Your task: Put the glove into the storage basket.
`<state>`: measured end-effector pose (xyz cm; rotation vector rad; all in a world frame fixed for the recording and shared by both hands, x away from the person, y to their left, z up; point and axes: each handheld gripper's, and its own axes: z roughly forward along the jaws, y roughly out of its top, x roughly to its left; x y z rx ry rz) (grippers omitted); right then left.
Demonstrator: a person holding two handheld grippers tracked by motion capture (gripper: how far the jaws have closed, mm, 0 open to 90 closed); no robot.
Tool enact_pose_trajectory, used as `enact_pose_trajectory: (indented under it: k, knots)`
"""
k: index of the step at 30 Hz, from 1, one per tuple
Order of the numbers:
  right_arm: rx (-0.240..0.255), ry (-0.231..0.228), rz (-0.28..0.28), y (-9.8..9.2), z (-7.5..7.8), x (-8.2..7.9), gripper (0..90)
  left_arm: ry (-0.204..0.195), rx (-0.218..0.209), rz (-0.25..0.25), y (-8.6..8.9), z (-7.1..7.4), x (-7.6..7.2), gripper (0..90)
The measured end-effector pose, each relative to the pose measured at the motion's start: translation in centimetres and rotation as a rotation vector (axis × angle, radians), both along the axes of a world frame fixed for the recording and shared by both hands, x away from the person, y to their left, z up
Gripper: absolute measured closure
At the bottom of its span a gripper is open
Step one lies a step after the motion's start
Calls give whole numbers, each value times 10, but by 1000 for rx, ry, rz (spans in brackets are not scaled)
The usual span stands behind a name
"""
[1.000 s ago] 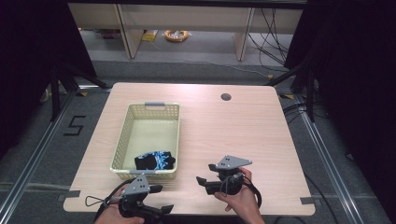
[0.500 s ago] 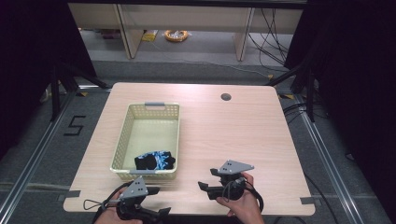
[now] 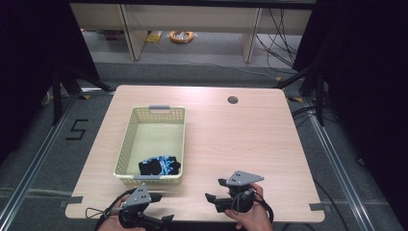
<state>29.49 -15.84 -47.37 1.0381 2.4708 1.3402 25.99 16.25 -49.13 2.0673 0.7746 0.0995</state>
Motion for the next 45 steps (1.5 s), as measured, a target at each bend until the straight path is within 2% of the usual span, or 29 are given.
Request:
enact_pose_trajectory:
  k: [1, 2, 3, 4, 5, 7, 8, 9, 10, 11, 14, 15, 16, 18, 19, 20, 21, 22, 25, 31, 32, 33, 34, 38, 39, 41, 43, 44, 45]
  knots:
    - [3, 9, -6, 0, 0, -1, 295, 12, -18, 18, -2, -1, -2, 198]
    - [1, 2, 7, 0, -1, -1, 293, 11, -17, 12, -2, -3, -2, 198]
    - [-1, 4, -3, -1, -1, -3, 290, -5, -17, 5, -2, -4, -1, 198]
    - [7, 20, -14, 0, -2, -5, 289, -1, 10, 7, 0, -4, -1, 198]
    - [-3, 7, 4, -1, -3, -4, 288, 22, -11, 20, -1, -5, -3, 198]
    - [-7, -2, 28, -1, -5, -4, 283, 17, -8, 29, -2, -7, -4, 198]
    - [-3, 8, 15, -1, -6, -6, 280, -7, -7, 18, -2, -8, -3, 199]
    - [-21, 4, 14, -2, -6, -7, 272, 7, 25, 22, -1, -8, -4, 199]
    - [-20, 3, 29, -1, -8, -7, 267, 8, 28, 15, 0, -8, -4, 199]
    - [-33, 0, 23, -2, -8, -9, 266, -9, 30, 8, 0, -8, -4, 199]
    - [-36, -5, 19, -2, -10, -12, 250, 3, 13, 26, -1, -11, -6, 199]
    - [-45, 8, 15, -2, -10, -14, 248, 1, 13, 30, -1, -11, -7, 199]
    - [-42, 4, 38, -2, -12, -14, 248, -11, 25, 15, 0, -11, -7, 199]
    - [-60, 2, 22, -2, -13, -17, 245, -20, 28, 15, 0, -12, -8, 199]
    - [-62, -6, 16, -1, -14, -18, 244, -8, 33, 18, 0, -12, -9, 199]
    - [-64, -4, 38, -1, -15, -18, 243, -23, 65, 14, 1, -11, -9, 200]
    - [-68, 1, 23, -1, -15, -19, 241, -50, 86, -3, 2, -11, -8, 200]
    - [-70, 8, 26, -1, -16, -20, 241, -33, 48, 28, 0, -12, -10, 200]
    - [-80, 5, 36, 0, -18, -22, 240, -46, 42, 16, 0, -12, -11, 200]
    - [-101, 2, 30, 0, -20, -24, 233, -49, 42, 21, 0, -14, -12, 200]
    - [-103, 8, 26, 0, -20, -25, 233, -37, 50, 13, 1, -13, -12, 200]
    - [-106, 1, 31, 0, -21, -25, 232, -52, 57, 21, 1, -14, -12, 200]
    - [-109, -1, 33, 1, -21, -25, 232, -36, 74, 28, 1, -14, -13, 200]
    - [-114, 2, 42, 2, -22, -26, 229, -48, 80, 8, 1, -14, -12, 200]
    - [-111, 2, 55, 2, -22, -26, 229, -48, 100, -3, 3, -13, -12, 200]
    - [-114, 1, 54, 2, -23, -26, 229, -45, 73, 9, 1, -14, -12, 200]
    - [-118, 4, 57, 2, -23, -26, 229, -48, 85, 8, 2, -14, -12, 200]
    - [-119, 3, 57, 2, -23, -26, 228, -43, 63, 18, 0, -14, -13, 200]
    - [-119, 3, 57, 2, -23, -26, 228, -47, 81, 9, 1, -14, -12, 200]
